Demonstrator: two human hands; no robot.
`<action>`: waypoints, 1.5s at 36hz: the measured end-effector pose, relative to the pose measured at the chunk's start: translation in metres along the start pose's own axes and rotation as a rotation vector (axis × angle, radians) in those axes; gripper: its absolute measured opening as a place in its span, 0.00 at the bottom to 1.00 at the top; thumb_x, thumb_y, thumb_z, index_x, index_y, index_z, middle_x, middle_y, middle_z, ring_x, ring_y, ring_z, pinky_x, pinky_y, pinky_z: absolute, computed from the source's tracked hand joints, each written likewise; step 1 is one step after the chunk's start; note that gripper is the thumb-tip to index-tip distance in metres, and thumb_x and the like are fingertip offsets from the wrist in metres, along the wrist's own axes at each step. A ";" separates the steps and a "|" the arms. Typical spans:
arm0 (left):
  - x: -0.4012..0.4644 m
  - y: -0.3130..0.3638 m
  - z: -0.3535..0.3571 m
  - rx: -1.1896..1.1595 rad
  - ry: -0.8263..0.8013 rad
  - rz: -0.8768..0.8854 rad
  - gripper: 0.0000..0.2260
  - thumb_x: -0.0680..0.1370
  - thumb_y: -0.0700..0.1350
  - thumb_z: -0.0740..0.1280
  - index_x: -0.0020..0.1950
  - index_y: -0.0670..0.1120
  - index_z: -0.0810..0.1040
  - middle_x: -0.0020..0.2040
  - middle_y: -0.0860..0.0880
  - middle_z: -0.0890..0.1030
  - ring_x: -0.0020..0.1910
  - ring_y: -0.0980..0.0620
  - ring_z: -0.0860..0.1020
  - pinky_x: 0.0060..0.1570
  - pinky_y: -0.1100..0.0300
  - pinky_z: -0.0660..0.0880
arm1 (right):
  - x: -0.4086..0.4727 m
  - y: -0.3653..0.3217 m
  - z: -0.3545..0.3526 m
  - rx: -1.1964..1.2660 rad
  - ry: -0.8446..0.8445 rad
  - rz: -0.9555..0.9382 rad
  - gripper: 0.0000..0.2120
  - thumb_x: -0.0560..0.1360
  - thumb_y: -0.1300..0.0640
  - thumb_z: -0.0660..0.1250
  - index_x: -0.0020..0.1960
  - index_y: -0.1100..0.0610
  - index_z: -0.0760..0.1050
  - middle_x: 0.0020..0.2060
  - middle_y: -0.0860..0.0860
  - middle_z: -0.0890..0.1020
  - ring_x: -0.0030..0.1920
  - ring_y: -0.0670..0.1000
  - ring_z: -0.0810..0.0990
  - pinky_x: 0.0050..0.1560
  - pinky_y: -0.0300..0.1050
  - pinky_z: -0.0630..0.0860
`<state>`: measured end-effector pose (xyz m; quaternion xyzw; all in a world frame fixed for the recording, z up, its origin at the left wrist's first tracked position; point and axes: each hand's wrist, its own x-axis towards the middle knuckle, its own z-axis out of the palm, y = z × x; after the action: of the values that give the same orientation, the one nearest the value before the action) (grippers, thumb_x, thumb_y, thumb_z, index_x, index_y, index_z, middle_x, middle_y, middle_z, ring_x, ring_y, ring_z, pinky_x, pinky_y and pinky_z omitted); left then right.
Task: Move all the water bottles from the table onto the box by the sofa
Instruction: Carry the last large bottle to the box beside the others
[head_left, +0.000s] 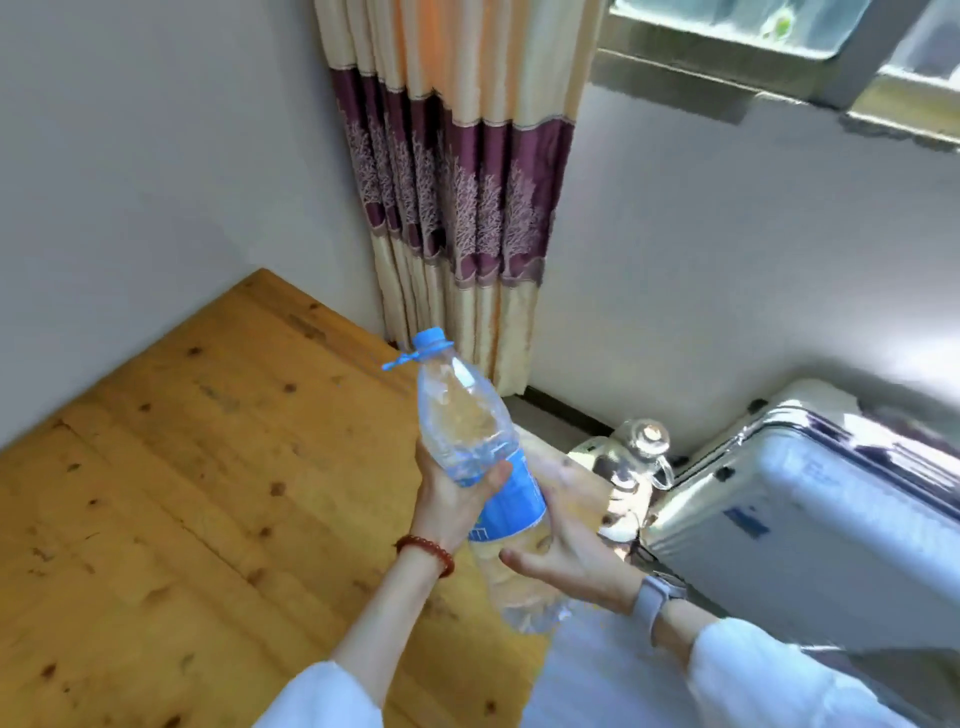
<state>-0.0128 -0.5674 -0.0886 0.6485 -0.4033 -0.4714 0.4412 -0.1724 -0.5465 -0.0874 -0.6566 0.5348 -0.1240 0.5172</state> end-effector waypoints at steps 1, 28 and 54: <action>-0.008 0.009 0.019 -0.001 -0.041 0.049 0.36 0.67 0.42 0.75 0.67 0.43 0.57 0.64 0.45 0.71 0.61 0.50 0.72 0.63 0.50 0.70 | -0.015 0.007 -0.014 0.011 0.045 -0.028 0.41 0.68 0.46 0.71 0.72 0.48 0.51 0.64 0.42 0.67 0.63 0.39 0.68 0.66 0.38 0.64; -0.516 0.033 0.685 0.311 -1.363 0.422 0.35 0.62 0.59 0.73 0.63 0.52 0.60 0.56 0.49 0.78 0.51 0.52 0.79 0.54 0.51 0.76 | -0.662 0.390 -0.198 0.507 1.323 0.597 0.39 0.58 0.33 0.70 0.64 0.40 0.57 0.60 0.42 0.75 0.59 0.44 0.76 0.60 0.50 0.74; -1.050 -0.068 1.079 0.512 -2.196 0.556 0.31 0.67 0.50 0.74 0.62 0.48 0.60 0.51 0.53 0.77 0.47 0.52 0.77 0.48 0.61 0.70 | -1.131 0.648 -0.238 0.920 1.936 1.016 0.41 0.61 0.35 0.67 0.68 0.43 0.52 0.60 0.42 0.72 0.58 0.42 0.74 0.58 0.40 0.71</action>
<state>-1.2906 0.2313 -0.0647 -0.1499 -0.7811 -0.5716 -0.2016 -1.1639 0.3321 -0.0689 0.2455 0.8080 -0.5303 0.0748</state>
